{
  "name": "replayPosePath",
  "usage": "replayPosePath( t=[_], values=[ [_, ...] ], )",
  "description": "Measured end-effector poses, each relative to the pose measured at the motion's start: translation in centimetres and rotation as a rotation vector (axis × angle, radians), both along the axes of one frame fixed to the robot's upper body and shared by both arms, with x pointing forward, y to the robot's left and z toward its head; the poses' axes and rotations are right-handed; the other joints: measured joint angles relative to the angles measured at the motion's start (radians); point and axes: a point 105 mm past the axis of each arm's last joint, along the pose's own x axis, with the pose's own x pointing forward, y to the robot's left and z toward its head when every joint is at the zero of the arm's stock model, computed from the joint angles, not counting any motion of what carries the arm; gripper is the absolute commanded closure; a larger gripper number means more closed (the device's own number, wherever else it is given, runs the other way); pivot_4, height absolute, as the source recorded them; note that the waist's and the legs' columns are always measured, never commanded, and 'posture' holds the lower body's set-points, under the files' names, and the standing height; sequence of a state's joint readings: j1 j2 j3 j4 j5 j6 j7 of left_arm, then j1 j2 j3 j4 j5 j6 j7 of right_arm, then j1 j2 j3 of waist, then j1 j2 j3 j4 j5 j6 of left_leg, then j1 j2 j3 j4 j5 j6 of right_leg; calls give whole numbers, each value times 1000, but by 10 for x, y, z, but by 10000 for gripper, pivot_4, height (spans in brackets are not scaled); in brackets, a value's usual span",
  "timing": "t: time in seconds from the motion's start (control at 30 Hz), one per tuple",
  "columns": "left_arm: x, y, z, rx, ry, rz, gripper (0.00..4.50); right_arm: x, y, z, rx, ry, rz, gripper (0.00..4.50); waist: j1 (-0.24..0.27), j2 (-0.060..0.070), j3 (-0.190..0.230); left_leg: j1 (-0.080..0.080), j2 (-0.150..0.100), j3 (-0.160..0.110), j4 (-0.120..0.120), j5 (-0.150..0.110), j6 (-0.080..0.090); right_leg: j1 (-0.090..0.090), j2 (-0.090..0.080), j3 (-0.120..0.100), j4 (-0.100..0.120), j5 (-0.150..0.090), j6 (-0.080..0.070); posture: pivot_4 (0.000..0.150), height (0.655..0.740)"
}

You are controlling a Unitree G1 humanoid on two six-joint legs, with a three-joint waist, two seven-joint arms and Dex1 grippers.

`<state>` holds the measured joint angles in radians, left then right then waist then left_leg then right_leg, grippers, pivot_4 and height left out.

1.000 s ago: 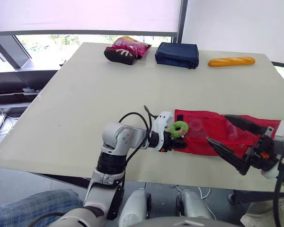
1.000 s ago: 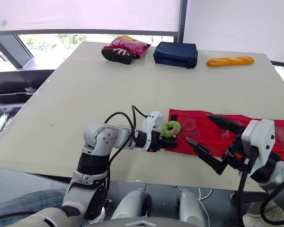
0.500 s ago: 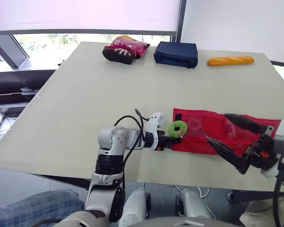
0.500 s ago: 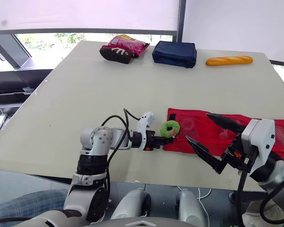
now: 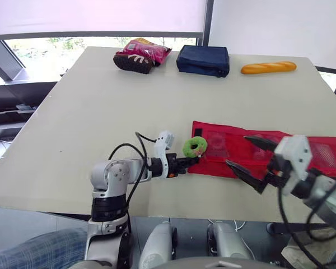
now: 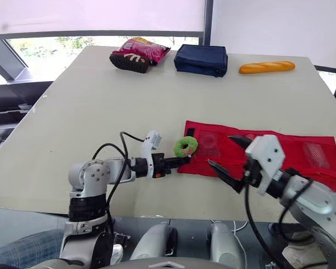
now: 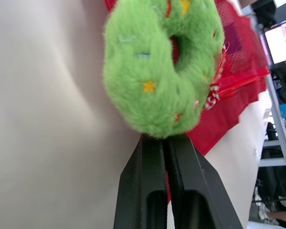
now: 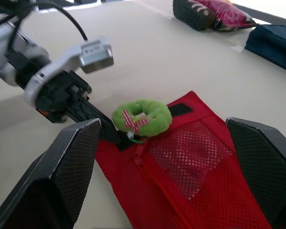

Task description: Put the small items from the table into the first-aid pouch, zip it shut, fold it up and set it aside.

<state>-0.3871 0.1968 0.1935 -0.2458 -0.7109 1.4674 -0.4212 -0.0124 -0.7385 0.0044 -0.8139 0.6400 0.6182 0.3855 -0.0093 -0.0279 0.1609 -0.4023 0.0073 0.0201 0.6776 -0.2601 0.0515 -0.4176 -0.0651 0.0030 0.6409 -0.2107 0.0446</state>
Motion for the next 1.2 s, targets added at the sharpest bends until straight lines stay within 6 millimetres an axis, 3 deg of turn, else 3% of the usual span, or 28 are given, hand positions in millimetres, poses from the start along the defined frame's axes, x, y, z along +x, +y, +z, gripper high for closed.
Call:
replayPosePath(
  t=[0.17,0.27,0.4,0.53,0.73,0.83,0.87,0.9,0.93,1.2],
  values=[
    [-3,6,5,-20,-47,-14,44393,31,27,-15,-70,63,35,0,4,0,3,-5,-1,-2,0,0,0,-3,0,-3,0,1,-1,1500,7164],
    [-5,13,5,19,-104,-31,44393,46,45,-19,-20,162,26,0,2,0,3,-14,-2,-2,0,2,-2,-14,0,-3,1,3,-4,1500,7164],
    [-8,11,2,34,-146,-50,44393,60,71,-21,10,284,41,0,4,1,4,-15,-2,-3,0,2,-2,-14,-1,-5,1,4,-4,1500,7164],
    [-8,10,0,34,-152,-50,44393,67,74,-33,-20,350,-2,0,7,1,4,-15,-3,-2,0,2,-2,-14,1,-5,1,3,-4,1500,7164],
    [-6,8,1,29,-163,-38,45000,69,80,-39,-67,378,-14,18085,3,2,5,-15,-3,-3,0,2,-2,-14,2,-6,1,5,-1,1500,7164],
    [-5,8,0,29,-157,-30,45000,69,79,-40,-84,369,-20,32123,1,2,5,-15,-3,-2,0,2,-2,-14,2,-6,1,5,0,1500,7164],
    [-5,8,-1,31,-157,-26,45000,69,78,-39,-83,363,-22,38829,-1,2,5,-15,-3,-3,0,2,-2,-14,3,-6,1,6,0,1500,7164],
    [-4,9,-1,31,-158,-23,45000,69,78,-38,-81,359,-21,41977,-1,2,5,-15,-3,-3,0,2,-2,-14,3,-6,1,6,0,1500,7164],
    [-4,8,0,31,-160,-21,45000,69,77,-36,-74,356,-20,44117,-1,2,5,-15,-3,-3,0,2,-2,-14,3,-6,2,6,0,1500,7164],
    [4,11,2,10,-153,27,45000,67,54,-20,76,329,-68,44117,-1,2,5,-15,-3,-3,0,2,-2,-14,4,-5,2,6,1,1500,7164]
  ],
)
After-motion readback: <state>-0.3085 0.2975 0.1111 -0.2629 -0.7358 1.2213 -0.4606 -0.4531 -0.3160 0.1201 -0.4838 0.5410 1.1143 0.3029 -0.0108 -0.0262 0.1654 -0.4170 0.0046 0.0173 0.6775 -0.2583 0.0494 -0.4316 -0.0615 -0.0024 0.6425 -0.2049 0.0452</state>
